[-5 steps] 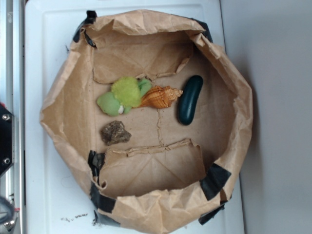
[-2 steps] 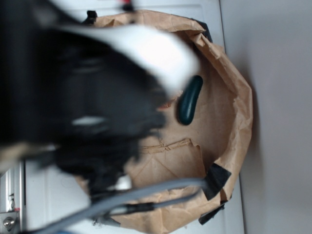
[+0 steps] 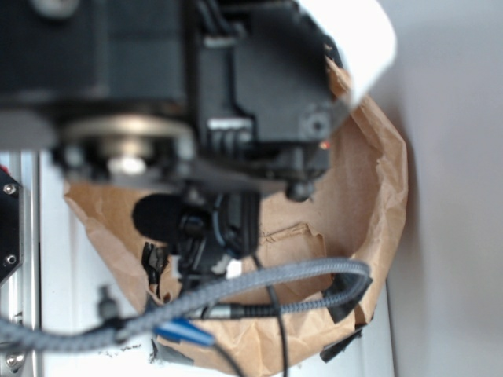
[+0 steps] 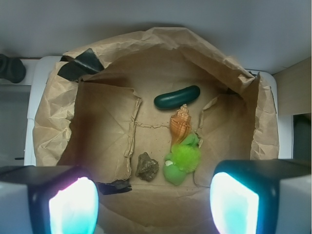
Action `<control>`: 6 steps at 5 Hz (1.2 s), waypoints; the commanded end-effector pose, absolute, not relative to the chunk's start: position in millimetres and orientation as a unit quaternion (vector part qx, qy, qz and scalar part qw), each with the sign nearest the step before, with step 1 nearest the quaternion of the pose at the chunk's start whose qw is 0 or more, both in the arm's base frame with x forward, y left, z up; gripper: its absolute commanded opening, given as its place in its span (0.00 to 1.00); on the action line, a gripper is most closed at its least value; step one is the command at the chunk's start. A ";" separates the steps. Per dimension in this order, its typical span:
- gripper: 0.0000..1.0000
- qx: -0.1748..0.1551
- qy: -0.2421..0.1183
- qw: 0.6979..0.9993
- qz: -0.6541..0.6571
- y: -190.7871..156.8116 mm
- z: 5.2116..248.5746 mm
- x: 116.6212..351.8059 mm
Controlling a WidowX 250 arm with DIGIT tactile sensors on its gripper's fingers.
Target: Grab the shell.
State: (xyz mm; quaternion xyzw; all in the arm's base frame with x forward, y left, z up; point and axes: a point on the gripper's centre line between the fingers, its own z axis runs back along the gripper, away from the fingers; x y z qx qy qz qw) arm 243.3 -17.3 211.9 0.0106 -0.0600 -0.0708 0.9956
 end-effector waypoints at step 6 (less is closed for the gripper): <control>1.00 0.024 -0.096 0.982 -0.164 6.5 74.9 297.6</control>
